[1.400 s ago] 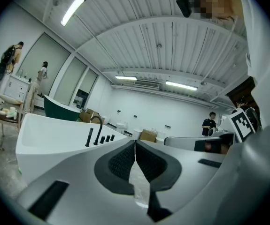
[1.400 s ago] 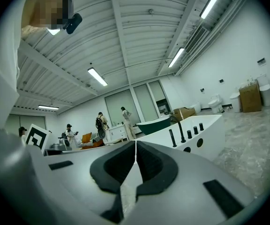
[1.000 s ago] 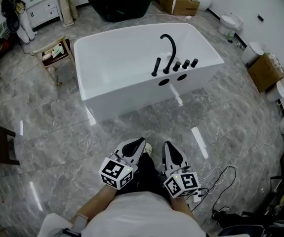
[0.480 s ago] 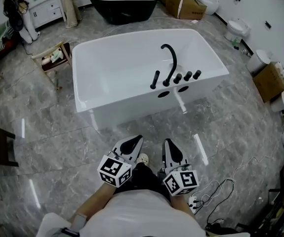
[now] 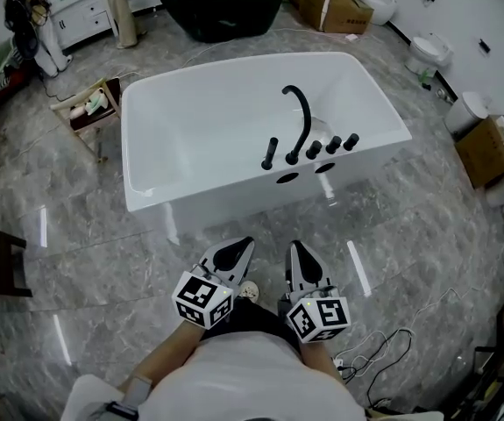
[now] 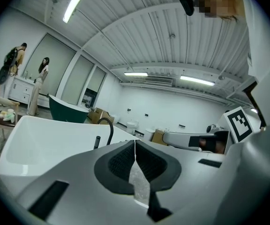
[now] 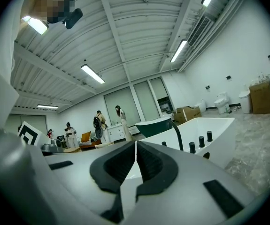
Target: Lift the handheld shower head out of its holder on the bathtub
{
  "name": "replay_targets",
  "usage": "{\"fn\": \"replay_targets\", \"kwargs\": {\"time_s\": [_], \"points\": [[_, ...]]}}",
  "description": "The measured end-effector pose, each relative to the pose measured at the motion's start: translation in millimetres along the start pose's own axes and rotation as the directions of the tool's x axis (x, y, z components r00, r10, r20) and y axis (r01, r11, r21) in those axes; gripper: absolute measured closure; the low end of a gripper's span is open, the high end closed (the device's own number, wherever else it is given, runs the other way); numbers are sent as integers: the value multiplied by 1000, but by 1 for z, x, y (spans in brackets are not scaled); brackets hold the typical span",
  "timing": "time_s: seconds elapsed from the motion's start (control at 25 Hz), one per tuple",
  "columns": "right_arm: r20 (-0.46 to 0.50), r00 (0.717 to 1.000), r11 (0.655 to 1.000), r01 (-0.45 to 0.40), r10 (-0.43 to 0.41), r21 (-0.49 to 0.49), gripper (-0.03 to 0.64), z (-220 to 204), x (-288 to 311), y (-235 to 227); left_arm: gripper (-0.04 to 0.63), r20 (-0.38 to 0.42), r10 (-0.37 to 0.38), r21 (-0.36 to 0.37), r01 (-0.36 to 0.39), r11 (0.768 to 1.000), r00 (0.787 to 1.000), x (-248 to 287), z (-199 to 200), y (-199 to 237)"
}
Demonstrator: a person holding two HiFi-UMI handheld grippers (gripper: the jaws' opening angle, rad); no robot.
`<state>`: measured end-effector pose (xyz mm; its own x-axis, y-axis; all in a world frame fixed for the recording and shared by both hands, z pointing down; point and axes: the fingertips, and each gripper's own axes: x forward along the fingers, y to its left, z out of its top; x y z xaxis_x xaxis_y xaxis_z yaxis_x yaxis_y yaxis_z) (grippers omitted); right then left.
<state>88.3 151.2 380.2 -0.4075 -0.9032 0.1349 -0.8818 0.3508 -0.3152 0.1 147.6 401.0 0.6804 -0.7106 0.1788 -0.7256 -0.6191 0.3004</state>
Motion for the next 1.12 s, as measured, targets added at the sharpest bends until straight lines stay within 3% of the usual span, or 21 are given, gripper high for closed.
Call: {"fn": "replay_targets", "kwargs": {"time_s": [0.48,1.12], "points": [[-12,999,999,-43,43,21,599,-5,33,-22,583,-5,36,-13,-36,999,999,31,-8,14],[-49,999,998,8,-5,60,598,-13,57,-49,583,-42,44,-55,-46,997,998,59,-11,39]]}}
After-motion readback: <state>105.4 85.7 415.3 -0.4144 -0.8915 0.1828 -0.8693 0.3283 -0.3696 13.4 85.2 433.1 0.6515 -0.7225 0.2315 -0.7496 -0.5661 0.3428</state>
